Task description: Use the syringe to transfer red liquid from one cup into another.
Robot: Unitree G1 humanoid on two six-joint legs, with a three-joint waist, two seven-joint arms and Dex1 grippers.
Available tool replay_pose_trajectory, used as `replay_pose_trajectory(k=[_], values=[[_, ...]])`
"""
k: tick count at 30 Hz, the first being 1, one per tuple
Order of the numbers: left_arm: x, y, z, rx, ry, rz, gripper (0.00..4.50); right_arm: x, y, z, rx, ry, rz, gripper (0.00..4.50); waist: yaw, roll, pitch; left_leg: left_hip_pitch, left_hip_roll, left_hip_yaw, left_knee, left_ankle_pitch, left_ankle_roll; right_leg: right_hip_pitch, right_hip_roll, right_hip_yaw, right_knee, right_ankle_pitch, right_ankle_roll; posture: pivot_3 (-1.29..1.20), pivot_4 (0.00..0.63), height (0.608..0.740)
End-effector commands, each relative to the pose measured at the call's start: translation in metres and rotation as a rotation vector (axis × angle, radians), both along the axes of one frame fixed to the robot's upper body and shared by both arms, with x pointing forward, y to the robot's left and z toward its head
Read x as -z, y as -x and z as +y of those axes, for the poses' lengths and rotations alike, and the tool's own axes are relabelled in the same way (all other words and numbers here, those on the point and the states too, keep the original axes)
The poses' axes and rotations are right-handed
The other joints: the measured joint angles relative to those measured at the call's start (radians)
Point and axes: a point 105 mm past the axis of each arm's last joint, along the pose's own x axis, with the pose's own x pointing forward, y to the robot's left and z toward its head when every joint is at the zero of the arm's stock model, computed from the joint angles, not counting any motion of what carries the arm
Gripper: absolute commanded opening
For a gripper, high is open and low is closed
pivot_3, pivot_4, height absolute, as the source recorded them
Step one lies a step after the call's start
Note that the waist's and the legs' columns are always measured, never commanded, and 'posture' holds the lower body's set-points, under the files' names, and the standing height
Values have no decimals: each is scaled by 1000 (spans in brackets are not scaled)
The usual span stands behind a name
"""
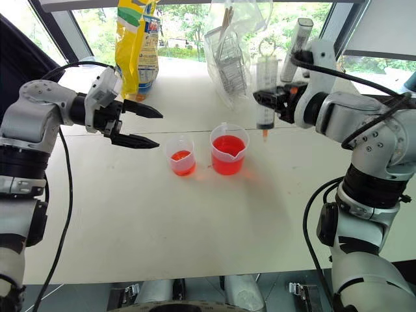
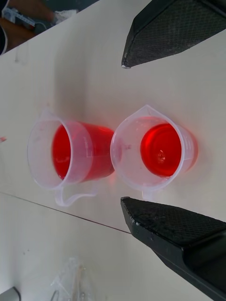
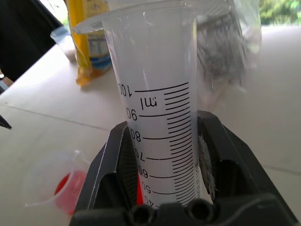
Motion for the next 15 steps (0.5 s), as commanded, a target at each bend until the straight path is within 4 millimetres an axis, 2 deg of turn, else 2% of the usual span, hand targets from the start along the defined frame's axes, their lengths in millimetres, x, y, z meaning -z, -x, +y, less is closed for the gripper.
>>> replay_pose_trajectory(k=[1, 8, 15], values=[[-22, 1, -4, 27, 33, -88, 4486, 21, -4, -11, 39, -2, 130, 1404, 1, 0, 0, 0, 0, 0, 0, 0, 0, 0, 0, 0, 0, 0, 0, 0, 150, 739], [-43, 2, -10, 34, 112, -121, 4486, 86, -11, -23, 95, 111, 377, 1404, 1, 0, 0, -1, -1, 1, 0, 0, 0, 0, -1, 0, -1, 0, 0, 0, 150, 739], [-57, 2, -12, 28, 179, -131, 4486, 109, -14, -25, 96, 153, 471, 1404, 0, 0, 0, -1, 0, 0, 0, 0, 0, -1, 0, -1, -1, 0, 0, 0, 150, 739]])
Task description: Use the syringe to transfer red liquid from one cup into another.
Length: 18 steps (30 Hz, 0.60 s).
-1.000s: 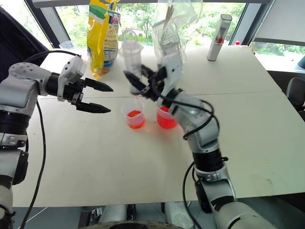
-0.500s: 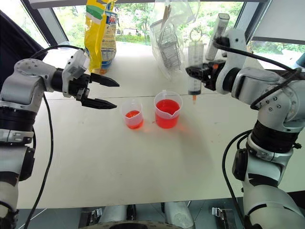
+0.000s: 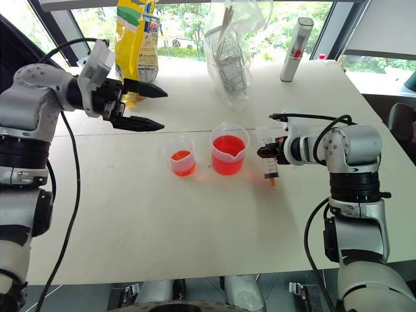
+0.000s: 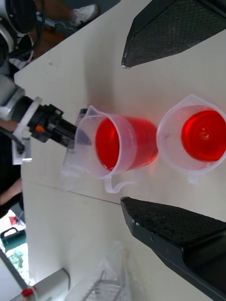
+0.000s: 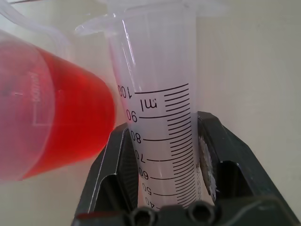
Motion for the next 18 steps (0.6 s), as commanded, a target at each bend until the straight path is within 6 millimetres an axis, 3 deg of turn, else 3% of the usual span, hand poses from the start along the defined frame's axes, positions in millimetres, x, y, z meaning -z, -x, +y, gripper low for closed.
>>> replay_pose_trajectory(k=[1, 2, 8, 11, 13, 18], values=[[-18, 3, 1, 2, 58, -39, 4486, -6, -5, -4, 6, 25, -23, 1404, 0, 0, 0, 0, 0, 0, 0, 0, 0, 0, 0, 0, 0, 0, 0, 0, 150, 739], [-19, 4, 1, 2, 60, -41, 4486, -4, -6, -6, 12, 30, -13, 1404, 1, 0, 0, 0, 0, 0, 0, 0, 0, 0, 0, 0, 0, 0, 0, 0, 150, 739], [-15, 4, -1, 5, 61, -44, 4500, 5, -8, -14, 49, 50, 15, 4418, 1, 0, 0, 0, 0, 0, 0, 0, 0, 0, 0, 0, 0, 0, 0, 0, 150, 739], [-13, 5, -1, 8, 50, -44, 4500, -1, -7, -18, 56, 56, -1, 4468, 1, 0, 0, 0, 0, 0, 0, 0, 0, 0, 0, 0, 0, 0, 0, 0, 150, 739], [-11, 6, 0, 9, 41, -36, 4500, -15, -4, -19, 31, 68, -53, 4468, 1, 1, 0, 0, 0, 0, 0, 0, 0, 0, 0, 0, 0, 0, 0, 0, 150, 739], [-3, 9, 5, 6, 15, -24, 4500, -74, 21, -11, -161, 135, -297, 4468, 2, 2, 1, 0, 0, 0, 0, 0, 0, 0, 0, 0, 0, 0, 0, 0, 150, 739]])
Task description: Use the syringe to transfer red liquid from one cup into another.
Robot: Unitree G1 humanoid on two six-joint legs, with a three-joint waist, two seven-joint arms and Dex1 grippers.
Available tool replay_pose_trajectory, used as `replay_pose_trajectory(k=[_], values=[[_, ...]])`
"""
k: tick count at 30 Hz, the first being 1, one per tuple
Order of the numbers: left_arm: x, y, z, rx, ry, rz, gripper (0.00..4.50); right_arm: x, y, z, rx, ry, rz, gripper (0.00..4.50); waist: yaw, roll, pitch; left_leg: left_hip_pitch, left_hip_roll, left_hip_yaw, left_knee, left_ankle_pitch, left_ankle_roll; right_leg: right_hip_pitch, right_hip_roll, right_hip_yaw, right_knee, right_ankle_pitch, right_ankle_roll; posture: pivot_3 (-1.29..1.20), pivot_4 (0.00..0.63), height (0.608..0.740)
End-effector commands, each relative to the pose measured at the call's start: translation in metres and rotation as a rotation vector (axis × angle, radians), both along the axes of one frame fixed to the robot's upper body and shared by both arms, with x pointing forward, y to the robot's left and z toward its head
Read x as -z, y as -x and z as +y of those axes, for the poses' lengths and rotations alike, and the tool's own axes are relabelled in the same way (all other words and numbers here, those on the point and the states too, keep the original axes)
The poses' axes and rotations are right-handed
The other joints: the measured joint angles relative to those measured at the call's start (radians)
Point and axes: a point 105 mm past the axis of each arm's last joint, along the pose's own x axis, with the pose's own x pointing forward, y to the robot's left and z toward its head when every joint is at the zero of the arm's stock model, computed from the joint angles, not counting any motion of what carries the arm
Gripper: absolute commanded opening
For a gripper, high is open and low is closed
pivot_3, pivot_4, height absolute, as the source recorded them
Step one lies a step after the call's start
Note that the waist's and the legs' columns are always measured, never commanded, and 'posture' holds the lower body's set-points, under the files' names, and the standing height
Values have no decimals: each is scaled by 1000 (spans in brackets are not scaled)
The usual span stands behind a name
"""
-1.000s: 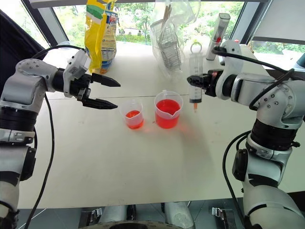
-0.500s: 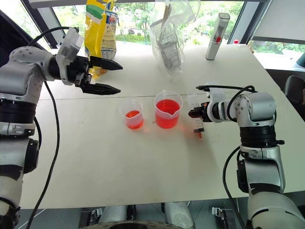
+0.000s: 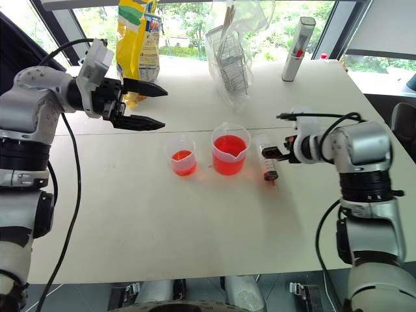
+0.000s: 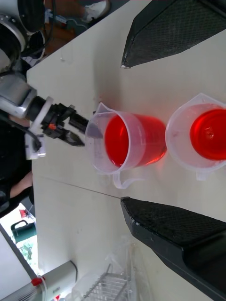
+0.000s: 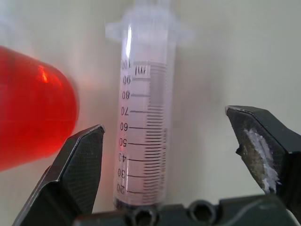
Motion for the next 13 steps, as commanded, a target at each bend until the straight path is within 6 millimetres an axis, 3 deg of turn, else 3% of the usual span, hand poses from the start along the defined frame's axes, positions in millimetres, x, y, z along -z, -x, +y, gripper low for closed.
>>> replay_pose_trajectory(k=[1, 5, 9, 13], values=[[-3, 8, 6, 6, -18, -30, 4500, -53, 22, 13, -181, 15, -209, 4468, 0, 0, 0, 0, 0, 0, 0, 0, 0, 0, 0, 0, 0, 0, 0, 0, 150, 739], [12, 10, 15, -22, -69, -12, 4500, -79, 63, 24, -384, 25, -296, 4468, -1, 0, 0, 1, 0, -1, -1, 0, 0, 1, 0, 0, 0, 0, 0, 0, 150, 739], [20, 15, 20, -34, -97, 5, 4500, -75, 103, 25, -549, 91, -284, 4468, 3, -1, 0, 1, 0, -1, 0, 0, 0, 3, -1, 0, -1, 0, 0, 0, 150, 739], [21, 18, 23, -43, -94, 22, 4500, -68, 118, 20, -576, 106, -266, 4468, 9, -1, 0, 2, 0, -1, 1, 0, 0, 4, -1, -2, -2, 0, 1, 0, 150, 739]])
